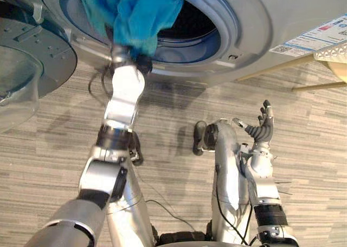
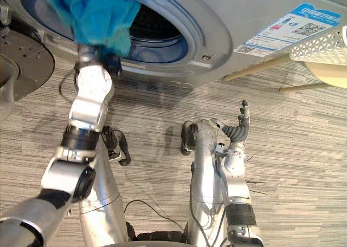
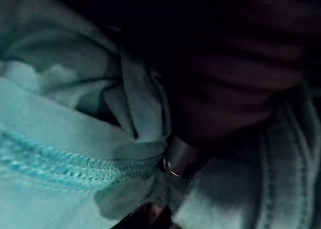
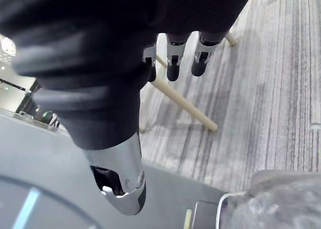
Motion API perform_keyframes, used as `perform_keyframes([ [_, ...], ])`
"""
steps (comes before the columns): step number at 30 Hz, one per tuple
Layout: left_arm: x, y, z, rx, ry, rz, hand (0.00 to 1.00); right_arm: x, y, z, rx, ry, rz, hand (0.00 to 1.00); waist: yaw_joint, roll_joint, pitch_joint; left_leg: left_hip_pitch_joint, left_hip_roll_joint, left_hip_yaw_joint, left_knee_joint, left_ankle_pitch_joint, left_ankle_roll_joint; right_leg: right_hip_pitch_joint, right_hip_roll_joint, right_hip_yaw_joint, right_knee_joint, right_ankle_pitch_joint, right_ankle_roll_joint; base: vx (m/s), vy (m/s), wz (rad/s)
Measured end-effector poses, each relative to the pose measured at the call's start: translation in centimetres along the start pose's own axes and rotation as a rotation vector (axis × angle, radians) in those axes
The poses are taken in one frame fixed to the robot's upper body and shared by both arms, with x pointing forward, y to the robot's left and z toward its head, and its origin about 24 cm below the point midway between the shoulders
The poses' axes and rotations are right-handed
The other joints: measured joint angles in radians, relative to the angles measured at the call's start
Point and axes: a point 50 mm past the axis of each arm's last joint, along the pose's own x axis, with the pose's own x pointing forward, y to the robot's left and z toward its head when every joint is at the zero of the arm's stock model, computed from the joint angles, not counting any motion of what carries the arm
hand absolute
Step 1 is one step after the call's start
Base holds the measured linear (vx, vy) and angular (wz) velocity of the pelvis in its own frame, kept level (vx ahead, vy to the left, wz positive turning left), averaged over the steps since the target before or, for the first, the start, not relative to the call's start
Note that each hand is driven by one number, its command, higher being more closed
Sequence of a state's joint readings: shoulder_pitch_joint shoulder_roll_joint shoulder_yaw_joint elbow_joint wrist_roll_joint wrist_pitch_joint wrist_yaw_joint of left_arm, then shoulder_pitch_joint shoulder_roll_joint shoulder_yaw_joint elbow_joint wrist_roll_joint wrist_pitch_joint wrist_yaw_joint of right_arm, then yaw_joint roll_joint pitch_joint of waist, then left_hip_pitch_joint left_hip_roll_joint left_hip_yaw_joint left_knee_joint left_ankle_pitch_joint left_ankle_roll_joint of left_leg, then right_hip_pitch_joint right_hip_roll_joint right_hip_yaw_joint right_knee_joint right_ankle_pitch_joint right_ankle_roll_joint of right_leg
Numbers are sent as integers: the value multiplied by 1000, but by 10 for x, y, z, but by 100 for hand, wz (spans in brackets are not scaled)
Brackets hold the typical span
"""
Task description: Pick up the laundry basket with both hands and put the clothes into the washing machine.
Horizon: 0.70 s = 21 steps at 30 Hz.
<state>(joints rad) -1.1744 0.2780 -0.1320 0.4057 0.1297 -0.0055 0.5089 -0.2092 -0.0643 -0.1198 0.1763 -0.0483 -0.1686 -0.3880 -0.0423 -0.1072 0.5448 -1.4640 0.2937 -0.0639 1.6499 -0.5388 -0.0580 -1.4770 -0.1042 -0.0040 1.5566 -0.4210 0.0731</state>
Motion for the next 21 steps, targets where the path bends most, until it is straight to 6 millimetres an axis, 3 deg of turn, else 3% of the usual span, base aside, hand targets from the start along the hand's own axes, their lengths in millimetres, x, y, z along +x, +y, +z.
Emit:
perform_keyframes([
  [5,29,-10,33,48,-90,-30,0,5,3,8,18,-43,9,0,-15,-5,1,-43,1,-6,2,1,-1,-33,1,-13,-5,1,-3,49,-9,-4],
  [11,44,0,20,240,-55,-106,0,6,6,9,40,-42,29,0,-25,-6,2,-41,3,-1,-17,1,-1,-35,3,-14,-19,1,-3,42,-5,-1],
  [16,43,-2,2,451,-13,-262,0,6,8,9,39,-38,72,0,-20,-6,2,-31,3,11,-29,2,-2,-34,2,-7,-25,1,-3,19,-3,0],
  [21,41,-7,2,472,-15,-275,0,5,9,8,44,-32,98,0,-15,-7,2,-24,3,10,-33,2,-2,-26,1,-8,-29,1,-3,14,-1,0],
])
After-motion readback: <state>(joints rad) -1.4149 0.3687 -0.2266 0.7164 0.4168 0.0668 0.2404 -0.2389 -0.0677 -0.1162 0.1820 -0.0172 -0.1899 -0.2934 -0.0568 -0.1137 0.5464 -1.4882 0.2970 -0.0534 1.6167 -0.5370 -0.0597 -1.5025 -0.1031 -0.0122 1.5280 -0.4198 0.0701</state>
